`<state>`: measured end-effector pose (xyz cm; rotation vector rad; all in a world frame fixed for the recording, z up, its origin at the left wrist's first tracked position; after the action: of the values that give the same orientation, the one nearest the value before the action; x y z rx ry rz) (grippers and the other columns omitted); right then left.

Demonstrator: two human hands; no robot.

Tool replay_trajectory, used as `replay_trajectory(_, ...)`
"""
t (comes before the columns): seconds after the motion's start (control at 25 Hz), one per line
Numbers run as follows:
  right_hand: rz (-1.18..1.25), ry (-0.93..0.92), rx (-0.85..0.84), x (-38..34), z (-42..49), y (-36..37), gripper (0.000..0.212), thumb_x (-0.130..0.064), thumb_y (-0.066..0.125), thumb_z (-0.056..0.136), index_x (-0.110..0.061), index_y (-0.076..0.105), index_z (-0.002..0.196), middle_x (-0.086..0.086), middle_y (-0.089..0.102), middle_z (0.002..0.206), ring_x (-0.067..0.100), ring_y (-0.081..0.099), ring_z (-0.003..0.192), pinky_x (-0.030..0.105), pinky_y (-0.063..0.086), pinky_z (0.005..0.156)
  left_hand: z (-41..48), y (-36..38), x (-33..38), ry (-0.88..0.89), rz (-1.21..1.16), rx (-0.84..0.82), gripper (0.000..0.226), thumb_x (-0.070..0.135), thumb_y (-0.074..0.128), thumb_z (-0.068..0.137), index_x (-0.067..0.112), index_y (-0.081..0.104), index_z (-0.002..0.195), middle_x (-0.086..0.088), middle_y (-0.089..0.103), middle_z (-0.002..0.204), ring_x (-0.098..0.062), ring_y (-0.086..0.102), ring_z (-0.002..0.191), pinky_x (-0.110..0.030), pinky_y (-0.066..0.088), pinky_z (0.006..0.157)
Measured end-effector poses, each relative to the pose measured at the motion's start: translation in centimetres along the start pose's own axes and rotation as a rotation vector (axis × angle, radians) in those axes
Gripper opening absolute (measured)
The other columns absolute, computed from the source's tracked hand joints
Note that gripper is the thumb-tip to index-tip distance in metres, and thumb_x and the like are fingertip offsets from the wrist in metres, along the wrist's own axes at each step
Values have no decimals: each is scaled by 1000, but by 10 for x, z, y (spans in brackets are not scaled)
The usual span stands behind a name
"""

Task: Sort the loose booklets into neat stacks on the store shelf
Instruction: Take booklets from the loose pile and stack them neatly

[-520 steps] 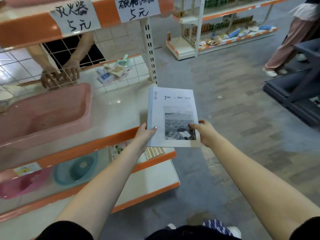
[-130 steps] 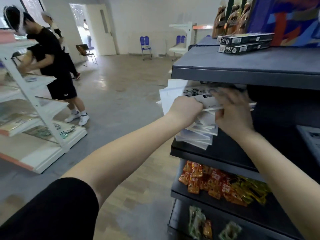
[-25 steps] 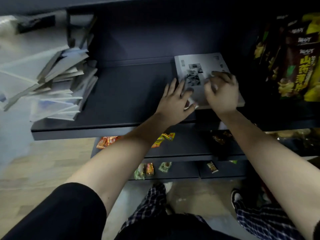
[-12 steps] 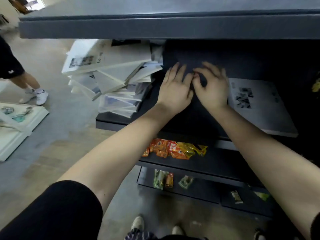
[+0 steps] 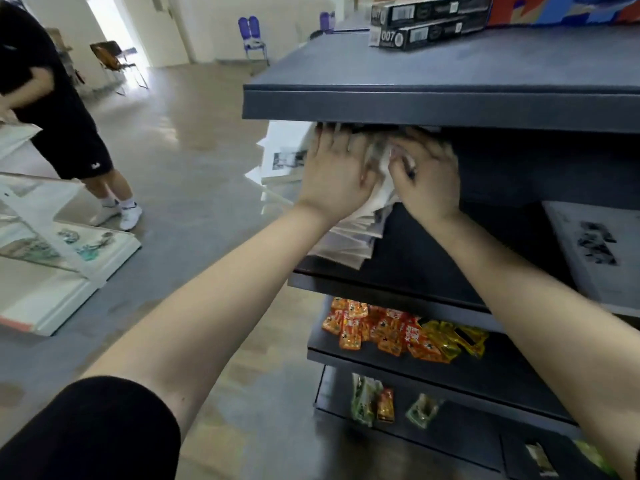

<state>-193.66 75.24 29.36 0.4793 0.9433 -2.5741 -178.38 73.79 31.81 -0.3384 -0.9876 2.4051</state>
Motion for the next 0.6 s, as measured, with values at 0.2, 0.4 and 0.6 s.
replay_trajectory(0.2,-81,-105,-51,-46,11,37,54,-44,38,87,-19,50,133,7,54,135,32,48,124,46,36,105,-7,-11,-91,33,85,-13,51,32,41,72,8,62,111,-20,58,121,-43,50,114,-53,35,103)
replay_trajectory(0.4,-353,-82,-367,-67,18,50,66,-62,45,85,-28,37,141,1,30,152,27,36,134,46,30,105,-20,5,-141,11,64,-506,70,64,39,83,22,36,139,-12,29,150,-40,24,136,-49,21,111)
replay_trajectory(0.6,-453,-2,-534,-78,9,48,68,-61,49,83,-30,34,141,-2,27,151,28,26,135,48,20,109,-22,22,-139,80,-7,-482,59,21,46,91,19,25,146,-16,30,144,-47,35,119,-48,36,97)
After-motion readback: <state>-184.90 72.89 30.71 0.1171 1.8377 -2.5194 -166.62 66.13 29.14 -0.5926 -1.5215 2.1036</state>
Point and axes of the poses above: each hand's wrist, its own z-axis towards the middle knuckle, its own y-axis out of the palm, x = y × z, the point moved 1 cm from there along z, towards the middle knuckle
